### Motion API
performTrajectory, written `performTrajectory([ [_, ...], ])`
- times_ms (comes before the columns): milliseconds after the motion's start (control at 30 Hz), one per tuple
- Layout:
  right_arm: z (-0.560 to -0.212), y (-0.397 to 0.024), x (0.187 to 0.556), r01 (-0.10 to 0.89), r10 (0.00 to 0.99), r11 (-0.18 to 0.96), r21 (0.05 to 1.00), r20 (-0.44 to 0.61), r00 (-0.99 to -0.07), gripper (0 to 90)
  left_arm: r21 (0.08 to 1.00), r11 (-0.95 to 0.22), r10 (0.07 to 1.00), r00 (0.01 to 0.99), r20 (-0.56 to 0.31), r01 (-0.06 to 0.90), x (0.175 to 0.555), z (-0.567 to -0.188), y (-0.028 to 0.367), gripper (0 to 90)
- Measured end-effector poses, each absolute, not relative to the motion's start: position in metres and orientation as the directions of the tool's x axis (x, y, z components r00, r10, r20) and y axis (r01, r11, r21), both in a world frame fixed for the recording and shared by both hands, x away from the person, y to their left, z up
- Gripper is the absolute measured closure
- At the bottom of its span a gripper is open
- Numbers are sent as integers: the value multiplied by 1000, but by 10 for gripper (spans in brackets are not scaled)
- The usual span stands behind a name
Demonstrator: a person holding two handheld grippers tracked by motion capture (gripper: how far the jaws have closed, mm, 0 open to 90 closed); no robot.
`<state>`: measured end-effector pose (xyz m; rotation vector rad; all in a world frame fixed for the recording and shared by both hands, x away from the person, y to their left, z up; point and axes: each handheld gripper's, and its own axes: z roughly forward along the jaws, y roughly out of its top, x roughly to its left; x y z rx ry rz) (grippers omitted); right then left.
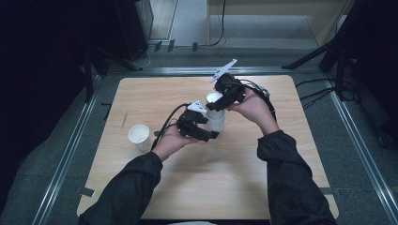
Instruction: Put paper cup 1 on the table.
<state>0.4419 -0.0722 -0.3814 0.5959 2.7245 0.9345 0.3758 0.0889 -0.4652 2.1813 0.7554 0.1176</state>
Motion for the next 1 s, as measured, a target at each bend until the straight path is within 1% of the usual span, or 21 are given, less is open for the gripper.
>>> performTrajectory([
  [267,-380,-73,441,336,455,708,622,-38,-890,356,725,-502,555,819,-148,472,376,-465,88,232],
  [733,-377,-73,440,332,458,706,625,-46,-888,357,724,-504,555,819,-147,471,376,-465,87,232],
  [1000,-370,-76,439,330,466,681,654,-39,-884,366,723,-505,553,820,-149,472,376,-465,86,232],
])
